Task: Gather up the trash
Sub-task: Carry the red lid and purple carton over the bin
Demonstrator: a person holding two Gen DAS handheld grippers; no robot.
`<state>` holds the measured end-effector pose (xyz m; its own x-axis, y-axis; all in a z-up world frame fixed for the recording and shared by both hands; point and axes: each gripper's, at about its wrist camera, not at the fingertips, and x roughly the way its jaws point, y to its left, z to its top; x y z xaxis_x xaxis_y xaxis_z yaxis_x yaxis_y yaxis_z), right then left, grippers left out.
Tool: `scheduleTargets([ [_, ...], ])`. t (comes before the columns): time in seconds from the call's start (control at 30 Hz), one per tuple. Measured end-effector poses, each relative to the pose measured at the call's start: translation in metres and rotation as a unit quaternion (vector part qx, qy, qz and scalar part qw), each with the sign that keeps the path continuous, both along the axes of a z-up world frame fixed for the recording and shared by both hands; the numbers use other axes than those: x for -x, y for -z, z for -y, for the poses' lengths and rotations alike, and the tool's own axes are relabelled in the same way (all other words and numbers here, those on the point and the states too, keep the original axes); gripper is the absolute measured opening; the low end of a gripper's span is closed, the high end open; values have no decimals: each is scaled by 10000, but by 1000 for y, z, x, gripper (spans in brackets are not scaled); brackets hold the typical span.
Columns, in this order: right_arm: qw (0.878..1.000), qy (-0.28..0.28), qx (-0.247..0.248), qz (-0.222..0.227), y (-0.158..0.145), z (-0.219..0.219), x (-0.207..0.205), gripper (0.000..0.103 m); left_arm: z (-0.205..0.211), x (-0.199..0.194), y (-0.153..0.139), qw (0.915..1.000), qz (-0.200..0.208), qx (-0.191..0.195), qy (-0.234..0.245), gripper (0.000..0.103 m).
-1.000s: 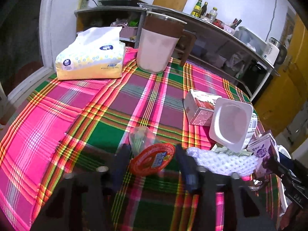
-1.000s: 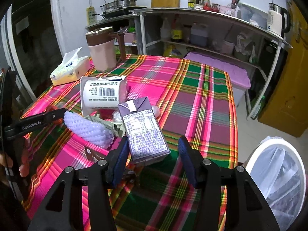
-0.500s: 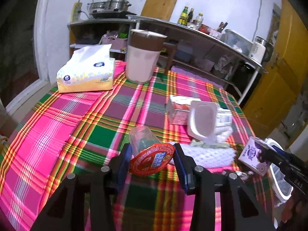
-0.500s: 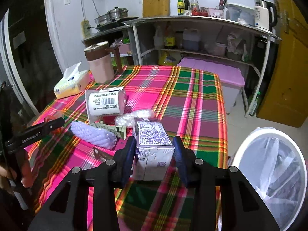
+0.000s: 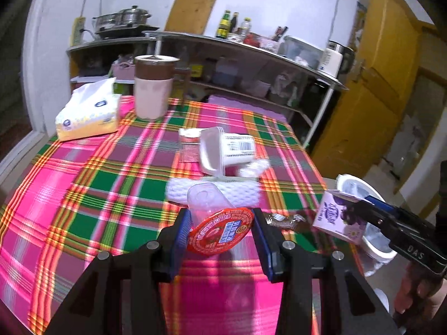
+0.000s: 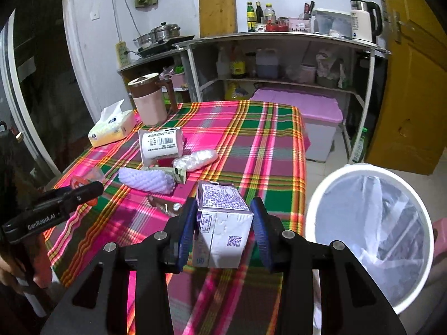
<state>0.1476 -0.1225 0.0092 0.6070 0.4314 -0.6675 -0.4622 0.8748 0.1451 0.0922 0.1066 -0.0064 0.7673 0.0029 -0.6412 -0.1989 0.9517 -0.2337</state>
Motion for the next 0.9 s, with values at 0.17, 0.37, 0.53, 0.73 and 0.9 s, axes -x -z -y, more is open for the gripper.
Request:
scheduleTargets([
  [0.17,9999,116,-55,23,-3,14,8,41,25,1,-5,9995,52,-19,300,44],
  [0.37,9996,232,-112,67,-7,29,14,41,44,-2,-9,9985,74,-52,539,44],
  [0.53,9992,355,-151,107,-10,41,15,41,60,-7,-12,9972,83,-85,736,44],
  [0.73,9980,592,-167,168,-15,63,18,41,83,-19,-14,9948,89,-92,1008,44],
  [0.9,9960,858,-165,205,-18,87,18,41,106,-31,-15,9912,104,-106,1315,44],
])
